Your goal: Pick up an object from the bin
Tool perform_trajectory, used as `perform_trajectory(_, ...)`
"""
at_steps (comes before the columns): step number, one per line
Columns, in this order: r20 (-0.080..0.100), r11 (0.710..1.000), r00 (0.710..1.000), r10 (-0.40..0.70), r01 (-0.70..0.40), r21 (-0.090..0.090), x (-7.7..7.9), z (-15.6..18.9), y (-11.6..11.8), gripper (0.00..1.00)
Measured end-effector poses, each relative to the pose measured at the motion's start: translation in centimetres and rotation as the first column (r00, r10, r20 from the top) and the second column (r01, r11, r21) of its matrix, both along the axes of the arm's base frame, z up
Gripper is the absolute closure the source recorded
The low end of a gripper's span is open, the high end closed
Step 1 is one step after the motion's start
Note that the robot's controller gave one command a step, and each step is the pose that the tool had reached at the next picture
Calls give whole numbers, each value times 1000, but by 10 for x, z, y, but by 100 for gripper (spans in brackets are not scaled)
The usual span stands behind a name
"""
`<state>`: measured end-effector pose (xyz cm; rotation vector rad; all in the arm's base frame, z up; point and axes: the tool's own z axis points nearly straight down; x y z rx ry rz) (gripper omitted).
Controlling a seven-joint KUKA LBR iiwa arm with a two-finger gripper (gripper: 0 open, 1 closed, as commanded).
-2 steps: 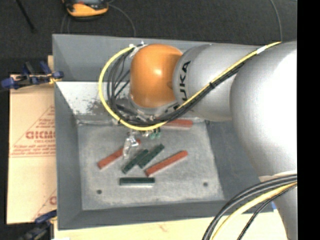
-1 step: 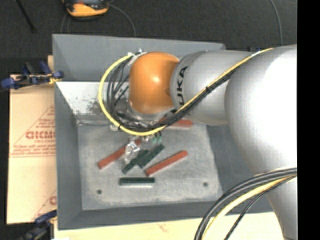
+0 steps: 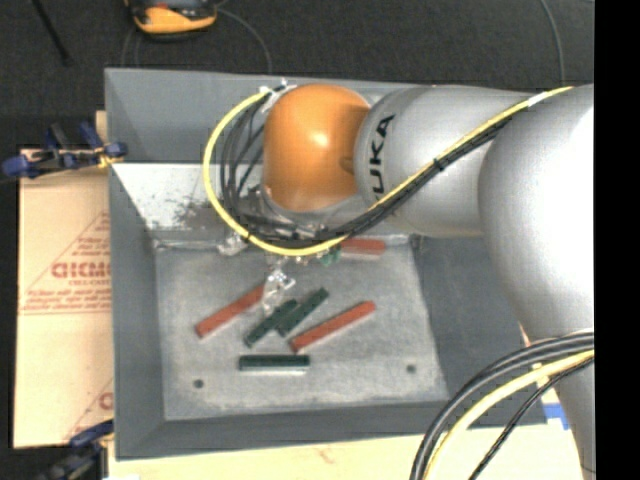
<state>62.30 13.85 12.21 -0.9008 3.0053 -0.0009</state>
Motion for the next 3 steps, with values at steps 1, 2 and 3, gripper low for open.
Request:
perform_trajectory(1,3,993,993,117,-117,1,10,-43,5,0)
perform_trajectory(2,4,992,992,124,-124,2,9,-39,6,100)
perform_trajectory(3,4,992,992,123,-123,2,9,-39,6,100)
